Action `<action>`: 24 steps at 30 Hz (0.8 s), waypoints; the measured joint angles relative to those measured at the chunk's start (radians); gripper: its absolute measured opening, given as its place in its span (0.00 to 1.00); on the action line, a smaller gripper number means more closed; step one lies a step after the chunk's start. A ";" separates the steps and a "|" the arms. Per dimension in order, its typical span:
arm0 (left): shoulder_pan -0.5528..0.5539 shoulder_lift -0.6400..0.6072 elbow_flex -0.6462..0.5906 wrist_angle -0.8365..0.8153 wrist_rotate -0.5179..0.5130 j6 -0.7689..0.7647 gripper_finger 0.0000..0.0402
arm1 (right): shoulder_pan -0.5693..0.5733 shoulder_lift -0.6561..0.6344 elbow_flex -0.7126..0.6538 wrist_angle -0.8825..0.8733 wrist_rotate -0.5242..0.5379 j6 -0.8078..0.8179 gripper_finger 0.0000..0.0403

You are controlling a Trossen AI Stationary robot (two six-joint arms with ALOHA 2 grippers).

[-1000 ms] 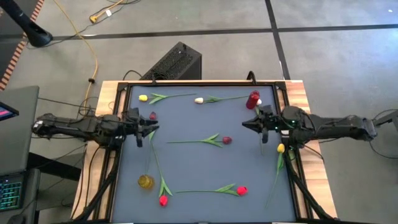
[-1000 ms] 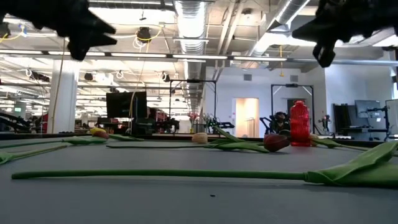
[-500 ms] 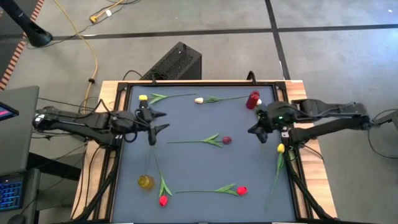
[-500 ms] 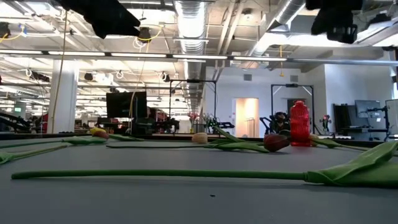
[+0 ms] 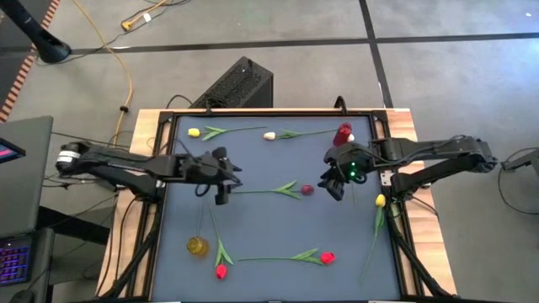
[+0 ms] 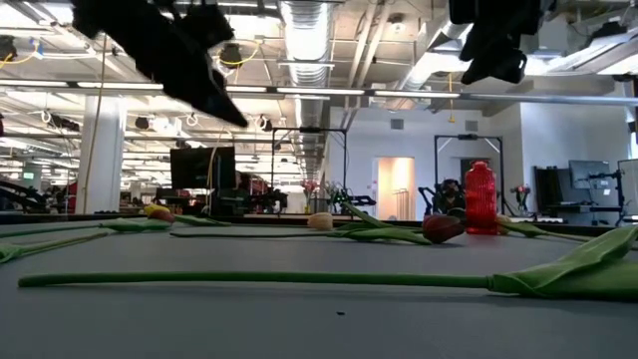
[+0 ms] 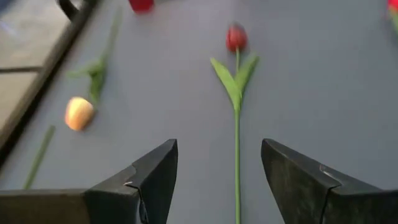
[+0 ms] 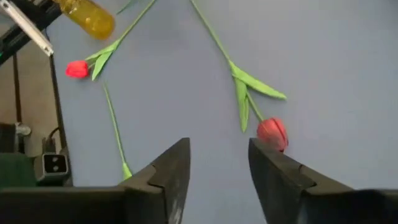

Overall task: Sort flowers into vase by color
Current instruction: Put the right dark red flower into the red vase

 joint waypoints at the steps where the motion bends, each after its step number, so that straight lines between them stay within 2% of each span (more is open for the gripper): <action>1: 0.006 0.029 0.003 0.000 0.021 0.007 0.55 | 0.000 -0.001 0.000 -0.003 -0.009 0.000 0.50; 7: 0.016 0.215 0.049 0.010 0.136 0.045 0.55 | 0.006 -0.003 0.000 -0.032 -0.054 -0.005 0.53; 17: 0.017 0.529 0.258 0.058 0.140 0.063 0.55 | 0.006 -0.002 0.000 -0.046 -0.054 -0.011 0.51; 24: 0.017 0.680 0.339 0.056 0.137 0.019 0.55 | 0.012 -0.002 0.000 -0.049 -0.057 -0.011 0.51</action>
